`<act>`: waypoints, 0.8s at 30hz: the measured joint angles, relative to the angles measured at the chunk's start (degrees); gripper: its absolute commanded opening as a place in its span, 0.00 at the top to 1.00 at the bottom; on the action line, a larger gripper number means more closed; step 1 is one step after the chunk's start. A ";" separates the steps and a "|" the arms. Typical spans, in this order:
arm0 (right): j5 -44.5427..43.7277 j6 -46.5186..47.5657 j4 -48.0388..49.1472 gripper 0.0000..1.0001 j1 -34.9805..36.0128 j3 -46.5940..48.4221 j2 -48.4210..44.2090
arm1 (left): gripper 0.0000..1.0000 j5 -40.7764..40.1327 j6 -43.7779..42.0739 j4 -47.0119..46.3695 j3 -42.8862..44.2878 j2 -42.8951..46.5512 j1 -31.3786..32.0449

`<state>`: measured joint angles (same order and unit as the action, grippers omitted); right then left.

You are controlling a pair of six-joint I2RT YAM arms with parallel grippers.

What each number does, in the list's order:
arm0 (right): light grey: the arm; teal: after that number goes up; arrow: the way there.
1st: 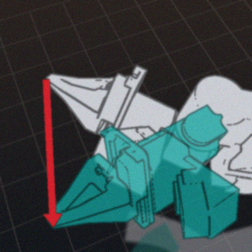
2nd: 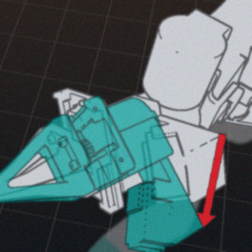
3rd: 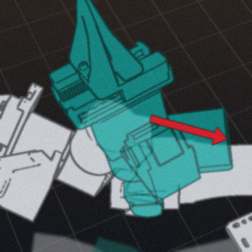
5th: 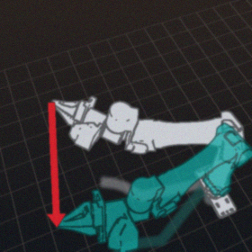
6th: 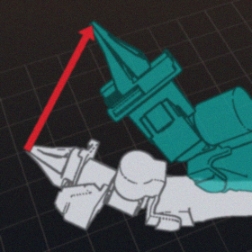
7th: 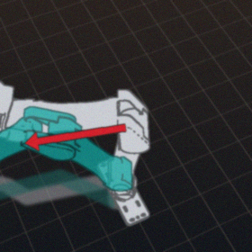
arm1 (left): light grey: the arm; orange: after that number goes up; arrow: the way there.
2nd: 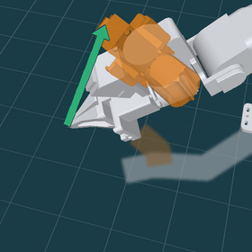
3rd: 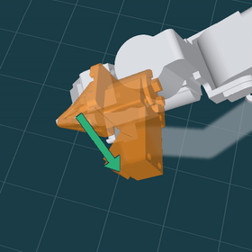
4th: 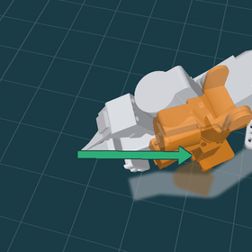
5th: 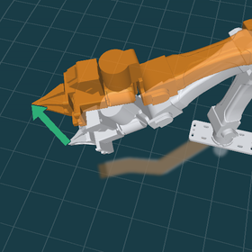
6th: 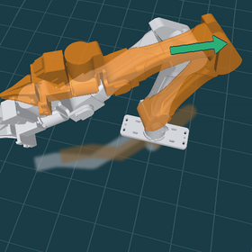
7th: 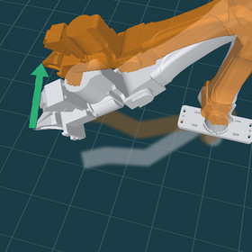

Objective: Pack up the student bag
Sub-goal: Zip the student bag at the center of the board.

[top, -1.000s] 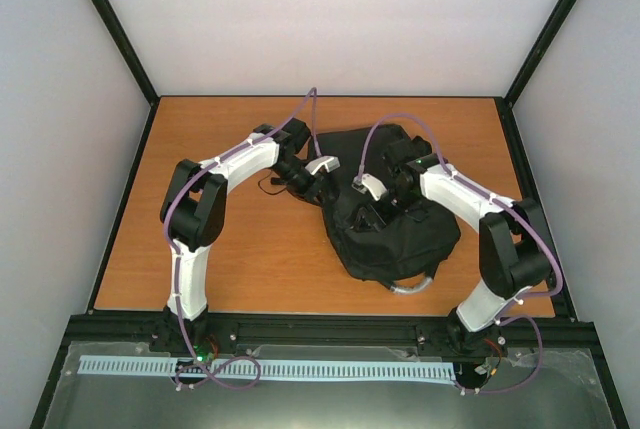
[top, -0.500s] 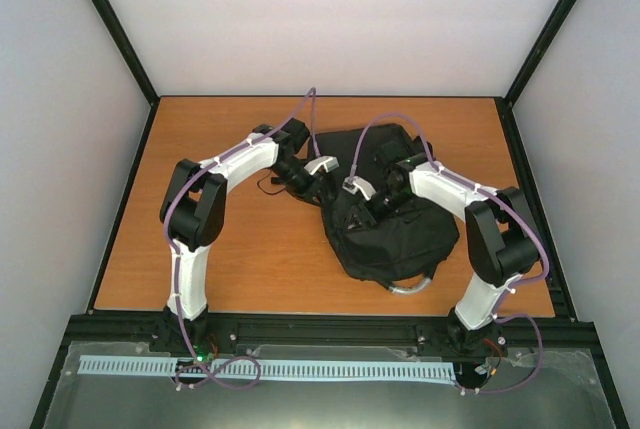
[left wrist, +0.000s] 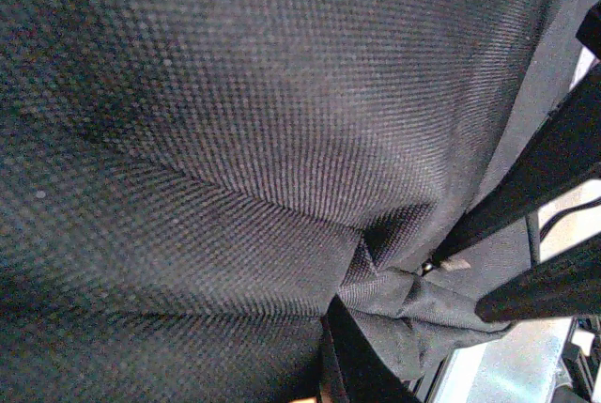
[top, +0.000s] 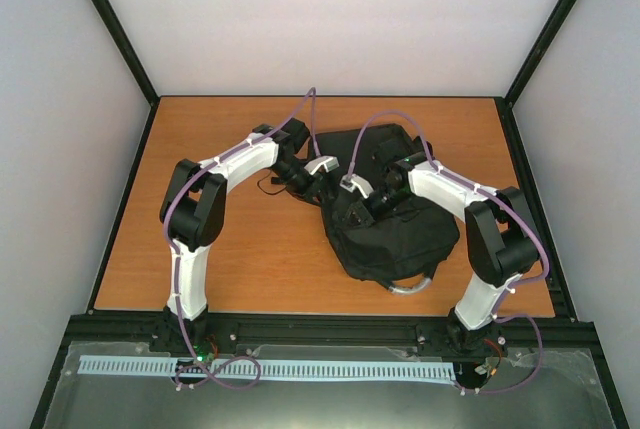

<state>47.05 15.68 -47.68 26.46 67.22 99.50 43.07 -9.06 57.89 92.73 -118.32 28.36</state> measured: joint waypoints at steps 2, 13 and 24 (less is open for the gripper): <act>-1.31 -0.33 0.22 0.76 0.00 -0.13 0.00 | 0.99 0.00 0.00 0.00 0.00 0.00 0.00; -5.97 -2.10 1.20 0.78 0.13 -0.15 0.15 | 0.99 -0.04 0.00 0.00 0.00 0.00 -0.02; -8.79 -4.44 0.68 0.72 2.03 2.73 1.84 | 0.99 -0.31 0.00 -0.26 0.00 0.00 -0.02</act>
<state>38.26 11.25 -47.00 28.49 69.95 101.34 42.76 -9.06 57.63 92.73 -118.32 28.34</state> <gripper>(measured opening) 0.285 0.095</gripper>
